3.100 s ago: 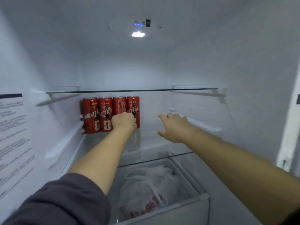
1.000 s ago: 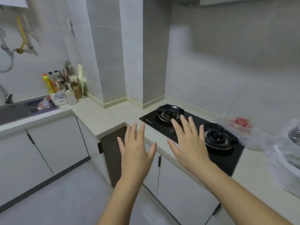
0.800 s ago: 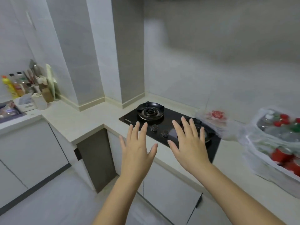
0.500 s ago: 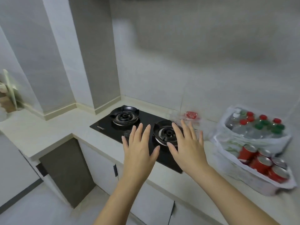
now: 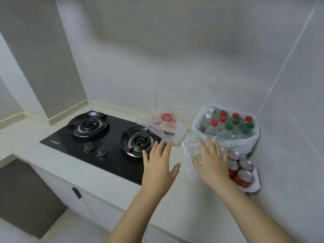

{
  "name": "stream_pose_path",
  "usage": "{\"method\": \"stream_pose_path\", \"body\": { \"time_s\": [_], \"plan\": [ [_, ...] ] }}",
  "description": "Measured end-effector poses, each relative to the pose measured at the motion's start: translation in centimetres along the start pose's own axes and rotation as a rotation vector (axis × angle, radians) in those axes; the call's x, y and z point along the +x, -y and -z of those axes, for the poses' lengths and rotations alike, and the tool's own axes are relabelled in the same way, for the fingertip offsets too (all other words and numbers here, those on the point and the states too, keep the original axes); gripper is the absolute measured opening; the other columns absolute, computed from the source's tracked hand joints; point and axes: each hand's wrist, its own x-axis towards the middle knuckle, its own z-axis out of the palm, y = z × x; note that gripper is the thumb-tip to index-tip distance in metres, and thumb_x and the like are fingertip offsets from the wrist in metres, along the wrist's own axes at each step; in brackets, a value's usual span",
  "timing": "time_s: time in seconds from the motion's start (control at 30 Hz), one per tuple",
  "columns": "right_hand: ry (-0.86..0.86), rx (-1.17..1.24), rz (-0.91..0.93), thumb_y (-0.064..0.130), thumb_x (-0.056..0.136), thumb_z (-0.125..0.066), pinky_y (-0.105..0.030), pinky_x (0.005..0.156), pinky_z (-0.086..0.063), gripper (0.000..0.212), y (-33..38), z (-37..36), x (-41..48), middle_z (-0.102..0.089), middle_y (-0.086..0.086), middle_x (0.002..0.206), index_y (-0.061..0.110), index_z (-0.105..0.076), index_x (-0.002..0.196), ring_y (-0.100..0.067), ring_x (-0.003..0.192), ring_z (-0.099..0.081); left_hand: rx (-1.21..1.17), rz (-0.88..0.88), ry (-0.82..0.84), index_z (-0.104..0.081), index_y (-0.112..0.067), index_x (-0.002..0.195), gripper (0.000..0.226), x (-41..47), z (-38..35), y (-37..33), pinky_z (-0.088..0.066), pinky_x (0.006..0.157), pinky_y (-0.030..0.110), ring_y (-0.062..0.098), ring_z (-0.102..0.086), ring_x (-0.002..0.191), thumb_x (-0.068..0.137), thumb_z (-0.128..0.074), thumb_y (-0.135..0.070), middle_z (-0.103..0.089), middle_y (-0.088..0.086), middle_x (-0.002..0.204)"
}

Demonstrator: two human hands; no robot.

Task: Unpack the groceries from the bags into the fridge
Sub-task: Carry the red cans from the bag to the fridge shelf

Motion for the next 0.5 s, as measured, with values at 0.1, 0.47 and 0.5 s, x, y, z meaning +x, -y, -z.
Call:
{"method": "stream_pose_path", "body": {
  "time_s": [0.1, 0.47, 0.5],
  "plan": [
    [0.023, -0.065, -0.136, 0.050, 0.096, -0.044, -0.054, 0.116, -0.016, 0.068, -3.5, -0.8, 0.8, -0.018, -0.004, 0.161, 0.025, -0.017, 0.153, -0.027, 0.147, -0.016, -0.044, -0.036, 0.038, -0.028, -0.026, 0.151, 0.068, 1.4, -2.6, -1.7, -0.008, 0.121, 0.048, 0.013, -0.025, 0.144, 0.093, -0.055, -0.046, -0.033, -0.008, 0.153],
    [0.117, -0.090, -0.380, 0.052, 0.083, -0.066, -0.037, 0.106, -0.035, 0.068, -11.2, -2.8, 2.9, -0.050, -0.001, 0.141, 0.021, -0.036, 0.136, -0.024, 0.132, -0.043, -0.016, -0.208, 0.286, -0.039, -0.023, 0.143, 0.057, 9.8, -12.6, -6.6, -0.029, 0.105, 0.039, 0.020, -0.045, 0.127, 0.091, -0.056, -0.038, -0.047, -0.004, 0.142],
    [0.123, -0.093, -0.380, 0.050, 0.082, -0.067, -0.036, 0.105, -0.035, 0.068, -11.6, -3.1, 3.2, -0.052, -0.001, 0.138, 0.020, -0.037, 0.135, -0.024, 0.130, -0.044, -0.003, -0.218, 0.314, -0.040, -0.022, 0.143, 0.056, 10.5, -13.6, -6.8, -0.030, 0.103, 0.039, 0.021, -0.046, 0.126, 0.091, -0.057, -0.037, -0.048, -0.003, 0.140]
  ]
}}
